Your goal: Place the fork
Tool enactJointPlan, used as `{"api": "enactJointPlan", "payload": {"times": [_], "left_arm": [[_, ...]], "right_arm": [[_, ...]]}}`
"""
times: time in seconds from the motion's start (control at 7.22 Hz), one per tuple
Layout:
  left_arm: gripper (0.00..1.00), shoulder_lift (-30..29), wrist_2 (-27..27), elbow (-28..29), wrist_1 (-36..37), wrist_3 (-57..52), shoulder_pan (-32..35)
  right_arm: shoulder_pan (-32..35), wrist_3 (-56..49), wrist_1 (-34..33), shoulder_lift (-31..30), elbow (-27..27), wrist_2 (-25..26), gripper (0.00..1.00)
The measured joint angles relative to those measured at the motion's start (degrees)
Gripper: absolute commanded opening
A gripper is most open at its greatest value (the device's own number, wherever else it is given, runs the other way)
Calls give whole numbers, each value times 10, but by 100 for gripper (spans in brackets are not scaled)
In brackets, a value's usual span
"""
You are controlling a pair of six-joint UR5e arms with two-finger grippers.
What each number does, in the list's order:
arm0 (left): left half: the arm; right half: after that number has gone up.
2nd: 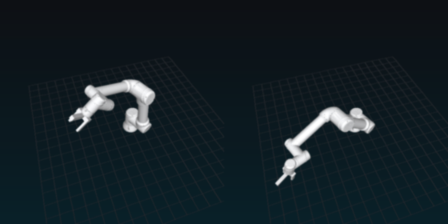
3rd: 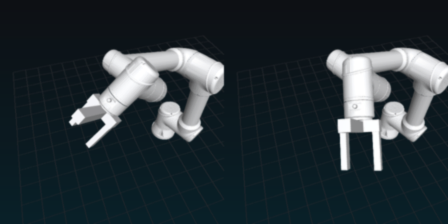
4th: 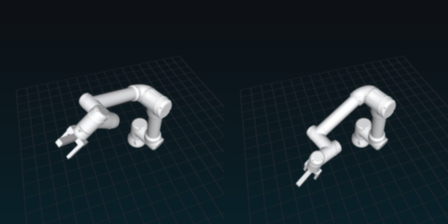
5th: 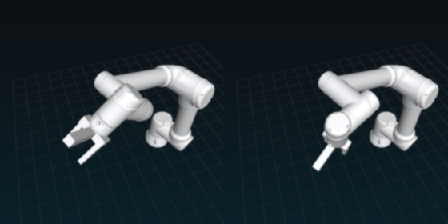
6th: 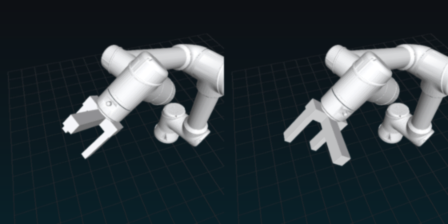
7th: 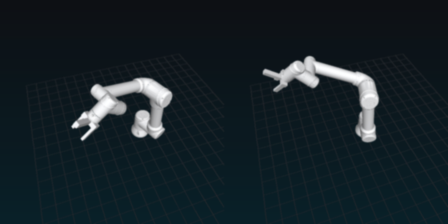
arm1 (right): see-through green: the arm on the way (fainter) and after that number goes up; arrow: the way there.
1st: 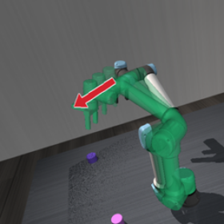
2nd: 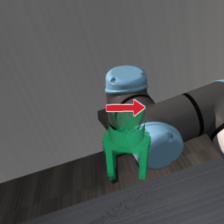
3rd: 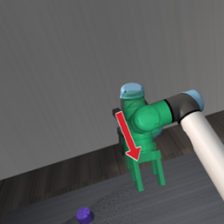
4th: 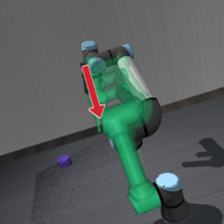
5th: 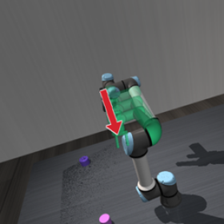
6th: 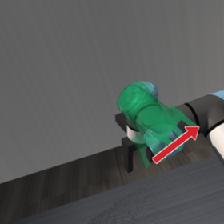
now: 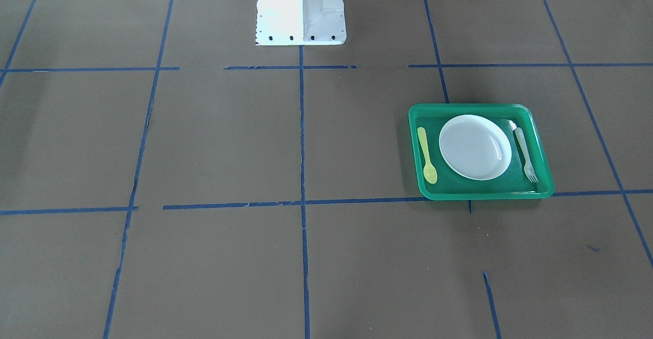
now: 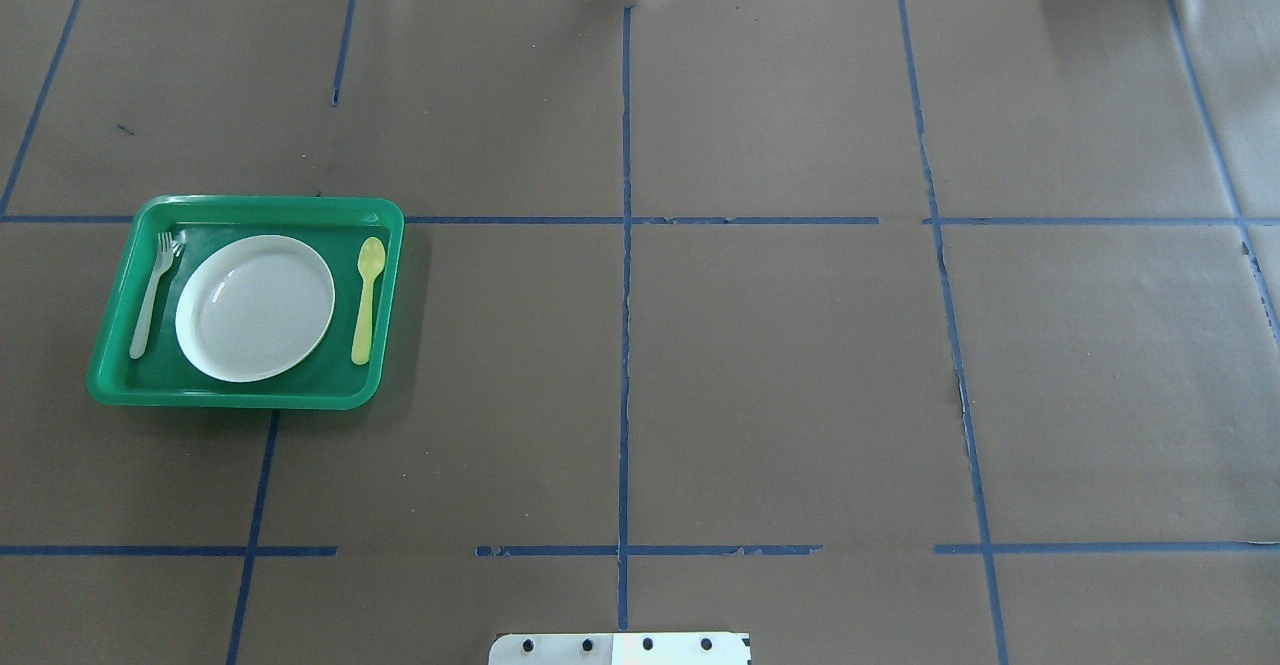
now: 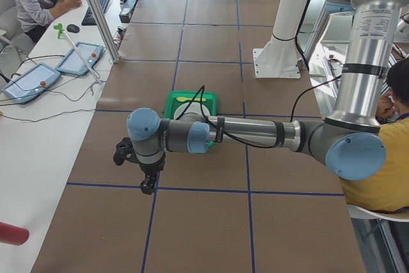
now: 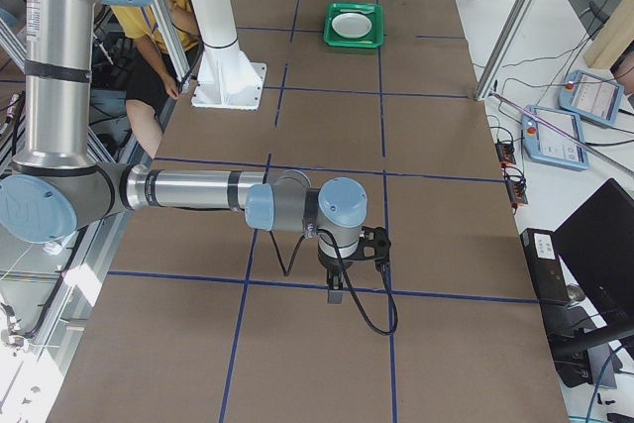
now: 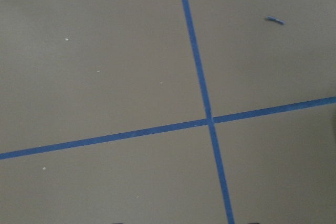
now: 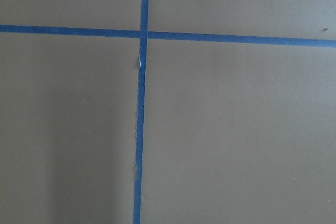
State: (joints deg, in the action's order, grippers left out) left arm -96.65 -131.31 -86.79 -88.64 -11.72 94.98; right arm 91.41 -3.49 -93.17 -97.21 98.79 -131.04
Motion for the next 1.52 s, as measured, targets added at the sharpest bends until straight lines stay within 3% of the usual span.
{"api": "enactJointPlan", "payload": {"times": [0.55, 1.52], "left_arm": [[100, 60, -6, -43, 11, -21, 24], [100, 66, -9, -70, 26, -22, 25]], "right_arm": [[0, 0, 0, 0, 0, 0, 100], [0, 0, 0, 0, 0, 0, 100]]}}
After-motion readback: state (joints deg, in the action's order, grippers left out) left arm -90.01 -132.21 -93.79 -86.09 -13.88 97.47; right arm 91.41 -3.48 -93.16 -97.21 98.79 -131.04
